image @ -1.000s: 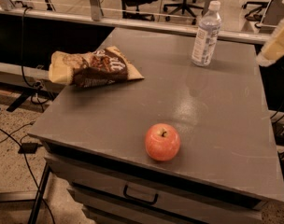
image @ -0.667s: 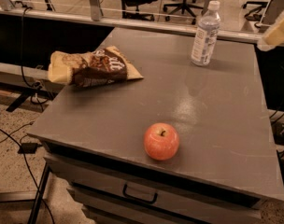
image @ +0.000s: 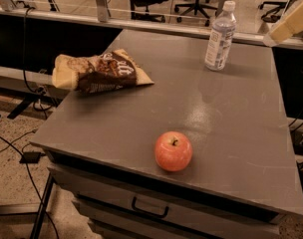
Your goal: Move blue plastic bottle near brown chip bag
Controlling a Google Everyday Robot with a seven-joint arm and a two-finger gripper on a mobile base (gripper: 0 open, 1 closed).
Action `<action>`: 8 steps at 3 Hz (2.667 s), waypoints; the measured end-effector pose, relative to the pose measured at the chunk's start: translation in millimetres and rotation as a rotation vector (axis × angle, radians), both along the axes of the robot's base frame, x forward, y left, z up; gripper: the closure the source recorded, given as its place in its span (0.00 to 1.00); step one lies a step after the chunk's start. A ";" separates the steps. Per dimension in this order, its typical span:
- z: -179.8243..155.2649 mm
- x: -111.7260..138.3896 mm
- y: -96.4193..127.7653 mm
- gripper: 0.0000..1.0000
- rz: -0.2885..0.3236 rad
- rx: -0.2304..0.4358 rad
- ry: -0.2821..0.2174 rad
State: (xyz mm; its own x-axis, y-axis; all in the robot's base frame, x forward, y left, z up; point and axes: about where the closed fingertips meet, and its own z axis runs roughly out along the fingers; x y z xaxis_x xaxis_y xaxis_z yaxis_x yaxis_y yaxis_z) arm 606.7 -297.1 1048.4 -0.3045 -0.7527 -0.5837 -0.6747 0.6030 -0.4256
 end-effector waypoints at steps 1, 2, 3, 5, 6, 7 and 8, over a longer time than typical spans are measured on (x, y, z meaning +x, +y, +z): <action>-28.2 25.2 9.6 0.00 -0.021 0.091 0.009; -46.9 57.6 14.5 0.00 -0.075 0.239 -0.030; -57.0 91.8 18.4 0.00 -0.118 0.378 -0.092; -85.9 145.8 36.1 0.00 -0.170 0.597 -0.136; -97.1 158.2 54.1 0.15 -0.184 0.604 -0.129; -100.5 163.8 73.0 0.39 -0.188 0.565 -0.126; -89.5 163.2 89.1 0.70 -0.169 0.549 -0.120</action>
Offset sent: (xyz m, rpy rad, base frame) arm 0.1052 0.0114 -0.0604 0.4701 -0.1321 -0.1731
